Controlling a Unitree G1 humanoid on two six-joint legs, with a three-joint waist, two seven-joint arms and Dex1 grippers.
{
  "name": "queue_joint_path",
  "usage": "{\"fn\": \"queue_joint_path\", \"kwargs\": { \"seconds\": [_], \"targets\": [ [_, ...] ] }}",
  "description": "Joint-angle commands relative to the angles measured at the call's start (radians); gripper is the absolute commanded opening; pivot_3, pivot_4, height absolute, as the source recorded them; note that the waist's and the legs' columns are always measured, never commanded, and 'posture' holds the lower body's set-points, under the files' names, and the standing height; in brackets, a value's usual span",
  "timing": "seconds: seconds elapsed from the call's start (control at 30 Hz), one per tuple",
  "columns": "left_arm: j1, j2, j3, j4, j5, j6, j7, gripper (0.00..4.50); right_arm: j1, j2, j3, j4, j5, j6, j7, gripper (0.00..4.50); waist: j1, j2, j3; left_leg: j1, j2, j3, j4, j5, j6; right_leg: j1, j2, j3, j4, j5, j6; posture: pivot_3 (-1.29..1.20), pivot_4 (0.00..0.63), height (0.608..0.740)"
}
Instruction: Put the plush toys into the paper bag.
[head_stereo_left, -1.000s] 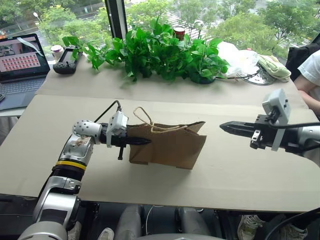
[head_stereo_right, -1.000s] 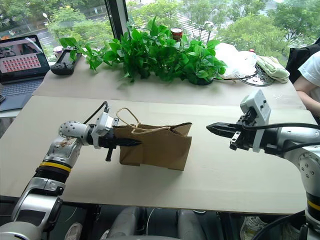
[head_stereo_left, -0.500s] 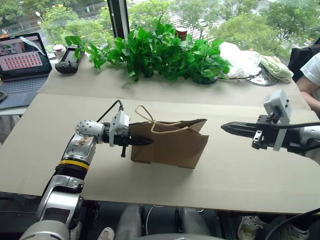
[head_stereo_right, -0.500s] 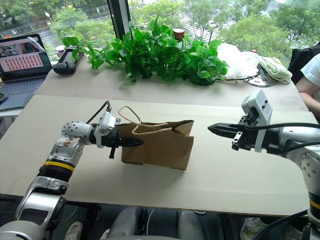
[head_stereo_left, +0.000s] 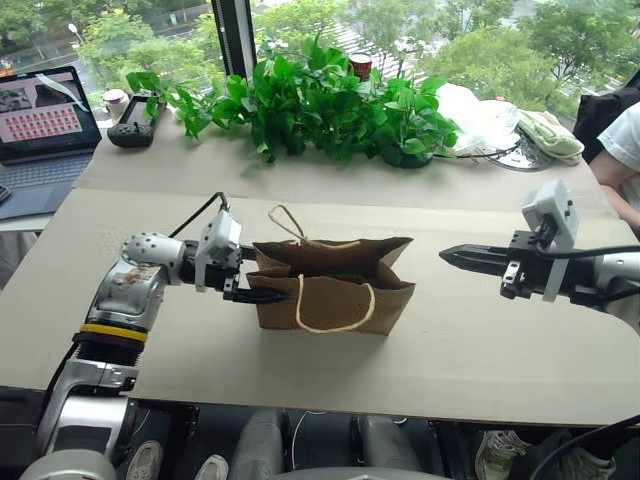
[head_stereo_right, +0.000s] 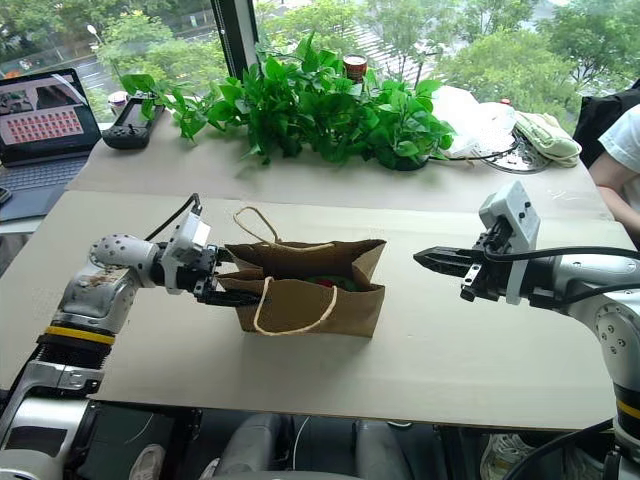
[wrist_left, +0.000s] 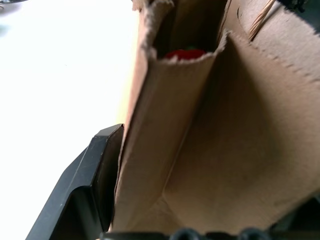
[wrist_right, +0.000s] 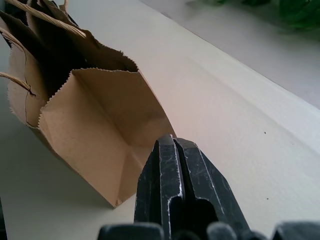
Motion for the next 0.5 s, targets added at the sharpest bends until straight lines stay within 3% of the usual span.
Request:
{"fn": "queue_joint_path", "kwargs": {
  "seconds": [0.03,0.3,0.5],
  "targets": [
    [0.001,0.093,0.087,-0.095,-0.067,0.091,0.005,3.43,-0.013,-0.032,-0.027,-0.005,-0.004,-0.032,0.015,0.0,-0.001,0.0,0.0,0.0,0.0,0.0,0.0,0.0,0.0,0.0,0.0,0.0,0.0,0.0,0.0,0.0,0.15,0.74],
    [-0.117,0.311,0.17,-0.079,-0.222,0.379,-0.085,3.43,-0.029,-0.063,-0.012,0.005,-0.004,-0.04,0.035,0.0,-0.003,0.0,0.0,0.0,0.0,0.001,0.0,0.0,0.0,0.0,0.0,0.0,0.0,0.0,0.001,0.0,0.15,0.74],
    [-0.169,0.339,0.179,-0.036,-0.255,0.448,-0.092,3.43,-0.057,-0.068,0.013,0.017,-0.006,-0.038,0.046,0.0,-0.002,0.0,0.0,0.001,0.0,0.001,0.0,0.0,0.0,0.0,0.0,0.0,0.0,-0.001,0.001,0.0,0.15,0.74]
  ]
}}
